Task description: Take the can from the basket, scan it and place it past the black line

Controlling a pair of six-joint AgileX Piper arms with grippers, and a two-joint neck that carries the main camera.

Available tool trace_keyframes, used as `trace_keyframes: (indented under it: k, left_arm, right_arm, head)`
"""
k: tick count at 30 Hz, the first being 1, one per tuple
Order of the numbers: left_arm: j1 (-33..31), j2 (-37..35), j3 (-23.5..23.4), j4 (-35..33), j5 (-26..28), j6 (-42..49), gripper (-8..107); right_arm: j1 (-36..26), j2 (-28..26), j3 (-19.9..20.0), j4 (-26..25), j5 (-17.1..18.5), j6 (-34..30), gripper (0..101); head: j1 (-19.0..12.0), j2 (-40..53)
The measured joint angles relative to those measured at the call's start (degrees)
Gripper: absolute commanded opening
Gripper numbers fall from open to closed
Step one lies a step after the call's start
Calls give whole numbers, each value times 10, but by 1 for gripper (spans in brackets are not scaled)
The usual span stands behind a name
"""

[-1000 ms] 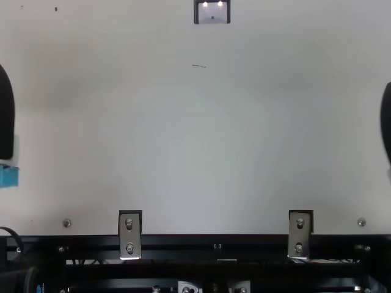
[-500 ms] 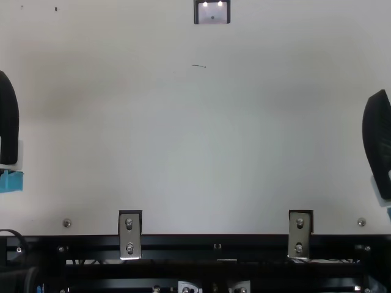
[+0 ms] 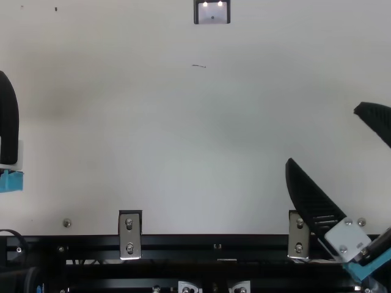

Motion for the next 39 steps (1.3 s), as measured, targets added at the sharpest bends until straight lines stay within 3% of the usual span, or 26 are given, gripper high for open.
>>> trace_keyframes:
  k: [6,11,22,32,36,39]
  left_arm:
    - [0,0,0,0,0,0,90]
    - [0,0,0,0,0,0,90]
    - [0,0,0,0,0,0,90]
    - [0,0,0,0,0,0,90]
    - [0,0,0,0,0,0,90]
    - [0,0,0,0,0,0,90]
  right_arm:
    - [-3,-21,-5,-11,-9,28,101]
    - [-38,-58,-5,-22,-47,92,101]
    - [-118,-106,-6,-112,-100,242,101]
    - [-105,-107,-17,-124,-101,259,101]
    - [-71,-65,-52,-137,-116,244,101]
    - [-45,-15,-86,-134,-138,195,101]
  head:
    - [0,0]
    - [0,0]
    - [-3,0]
    - [0,3]
    - [-3,3]
    - [0,3]
